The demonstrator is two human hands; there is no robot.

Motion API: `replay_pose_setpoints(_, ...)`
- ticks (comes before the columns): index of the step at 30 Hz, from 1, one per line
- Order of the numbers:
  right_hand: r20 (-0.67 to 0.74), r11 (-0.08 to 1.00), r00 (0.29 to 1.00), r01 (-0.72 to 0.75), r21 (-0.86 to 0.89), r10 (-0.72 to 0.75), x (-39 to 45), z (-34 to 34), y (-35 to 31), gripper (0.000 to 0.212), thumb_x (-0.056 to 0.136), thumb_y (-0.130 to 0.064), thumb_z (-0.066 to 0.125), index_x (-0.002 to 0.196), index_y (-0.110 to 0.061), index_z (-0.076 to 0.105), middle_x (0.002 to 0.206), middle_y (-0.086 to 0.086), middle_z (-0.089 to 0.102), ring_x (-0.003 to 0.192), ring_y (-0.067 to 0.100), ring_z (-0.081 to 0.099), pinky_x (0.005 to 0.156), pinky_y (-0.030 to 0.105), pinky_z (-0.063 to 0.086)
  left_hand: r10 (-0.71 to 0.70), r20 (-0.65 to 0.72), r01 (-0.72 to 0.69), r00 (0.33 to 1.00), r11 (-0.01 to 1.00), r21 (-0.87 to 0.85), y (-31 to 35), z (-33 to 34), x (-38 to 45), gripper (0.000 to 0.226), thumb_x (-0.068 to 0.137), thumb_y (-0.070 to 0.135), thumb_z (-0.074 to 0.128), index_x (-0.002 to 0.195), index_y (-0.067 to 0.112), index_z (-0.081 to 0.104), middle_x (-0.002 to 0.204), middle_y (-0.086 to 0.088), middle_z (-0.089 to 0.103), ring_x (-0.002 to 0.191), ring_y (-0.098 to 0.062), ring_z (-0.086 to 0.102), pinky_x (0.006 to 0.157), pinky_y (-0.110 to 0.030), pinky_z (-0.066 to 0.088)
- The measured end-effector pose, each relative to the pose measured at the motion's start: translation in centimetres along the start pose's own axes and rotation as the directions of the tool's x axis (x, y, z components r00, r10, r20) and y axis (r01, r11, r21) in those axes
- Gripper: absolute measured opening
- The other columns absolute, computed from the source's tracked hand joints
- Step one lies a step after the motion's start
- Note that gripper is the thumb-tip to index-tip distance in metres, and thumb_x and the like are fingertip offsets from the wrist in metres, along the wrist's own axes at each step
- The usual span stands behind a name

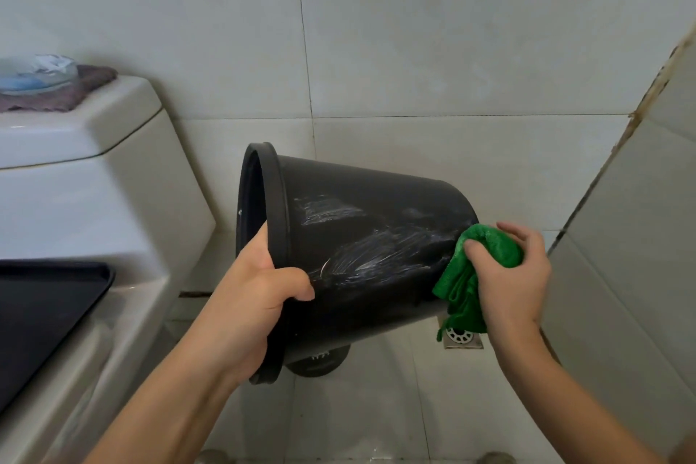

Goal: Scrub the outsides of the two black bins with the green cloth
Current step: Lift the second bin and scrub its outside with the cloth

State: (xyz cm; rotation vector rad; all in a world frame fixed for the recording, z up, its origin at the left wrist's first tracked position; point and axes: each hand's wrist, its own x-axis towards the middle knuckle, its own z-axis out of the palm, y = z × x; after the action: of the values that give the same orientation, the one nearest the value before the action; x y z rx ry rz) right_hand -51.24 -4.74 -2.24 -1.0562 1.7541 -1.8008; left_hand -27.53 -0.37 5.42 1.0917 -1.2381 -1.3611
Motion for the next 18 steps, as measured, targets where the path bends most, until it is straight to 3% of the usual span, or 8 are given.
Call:
replay_pose_setpoints(2,-0.007,0.992,0.993,0.121,-0.037,-0.122,0.0,0.2,-0.8,0.03,0.081,-0.017,0.076,0.101,-0.03,0.057,0.099,-0.019,0.059,0.091,0.001,0.057,0.076,0.008,0.044,0.051,0.015,-0.051,0.999,0.999,0.003,0.0,0.2,-0.3,0.058,0.055,-0.002,0.052,0.101,0.029,0.07,0.102,-0.004,0.076,0.093,-0.021,0.072,0.073,-0.029,0.054)
replay_pose_setpoints(5,0.01,0.925,0.929,0.37,-0.088,-0.37,-0.2,0.7,-2.0,0.019,0.079,-0.026,0.075,0.096,-0.026,0.065,0.116,-0.01,0.061,0.107,0.007,0.057,0.094,0.01,0.04,0.109,0.01,-0.109,0.994,0.994,0.009,-0.3,0.9,-0.6,0.053,0.062,0.003,0.058,0.106,0.029,0.069,0.102,-0.002,0.076,0.093,-0.018,0.073,0.074,-0.029,0.056)
replay_pose_setpoints(7,0.088,0.812,0.818,0.575,-0.1,-0.568,-1.5,1.5,-2.7,0.026,0.08,-0.03,0.072,0.102,-0.015,0.072,0.121,0.0,0.062,0.11,0.01,0.059,0.097,0.012,0.041,0.141,-0.009,-0.141,0.99,0.99,0.005,-0.7,2.0,-0.6,0.047,0.068,0.006,0.061,0.108,0.029,0.069,0.105,0.0,0.076,0.098,-0.018,0.073,0.08,-0.032,0.059)
replay_pose_setpoints(9,0.181,0.676,0.673,0.735,-0.055,-0.717,-3.6,2.5,-3.3,0.031,0.083,-0.029,0.07,0.109,-0.011,0.073,0.124,0.009,0.063,0.111,0.018,0.061,0.098,0.024,0.046,0.18,-0.023,-0.179,0.983,0.984,0.019,-1.1,2.9,-0.6,0.039,0.075,0.012,0.062,0.106,0.033,0.071,0.109,0.002,0.076,0.102,-0.016,0.072,0.087,-0.034,0.058)
replay_pose_setpoints(11,0.243,0.56,0.545,0.828,-0.009,-0.802,-5.2,3.1,-3.5,0.028,0.086,-0.028,0.07,0.108,-0.011,0.074,0.124,0.014,0.063,0.111,0.023,0.062,0.095,0.029,0.05,0.194,-0.054,-0.193,0.98,0.981,0.01,-1.3,3.4,-0.8,0.033,0.079,0.018,0.061,0.104,0.038,0.072,0.111,0.001,0.075,0.104,-0.018,0.071,0.09,-0.039,0.056)
replay_pose_setpoints(13,0.302,0.497,0.476,0.868,-0.006,-0.826,-4.9,3.1,-3.2,0.026,0.089,-0.03,0.067,0.102,-0.01,0.076,0.122,0.015,0.064,0.11,0.024,0.062,0.092,0.029,0.051,0.196,-0.063,-0.196,0.978,0.981,0.012,-1.4,3.4,-0.9,0.031,0.081,0.02,0.06,0.104,0.038,0.072,0.111,0.001,0.075,0.104,-0.018,0.071,0.088,-0.037,0.056)
replay_pose_setpoints(15,0.343,0.543,0.53,0.837,-0.066,-0.775,-2.9,2.6,-2.1,0.029,0.09,-0.035,0.063,0.1,-0.01,0.075,0.121,0.01,0.064,0.106,0.019,0.062,0.09,0.025,0.05,0.197,-0.046,-0.196,0.979,0.98,0.031,-1.4,3.2,-1.2,0.031,0.081,0.019,0.061,0.103,0.038,0.072,0.108,0.002,0.076,0.101,-0.016,0.072,0.082,-0.029,0.058)
replay_pose_setpoints(18,0.25,0.814,0.823,0.555,-0.171,-0.509,0.4,1.8,-1.4,0.034,0.085,-0.043,0.06,0.101,-0.015,0.072,0.117,-0.006,0.06,0.098,0.002,0.055,0.081,0.013,0.04,0.193,-0.015,-0.192,0.981,0.979,0.062,-1.4,3.2,-1.6,0.029,0.084,0.02,0.068,0.101,0.043,0.071,0.105,0.007,0.076,0.098,-0.011,0.072,0.079,-0.019,0.056)
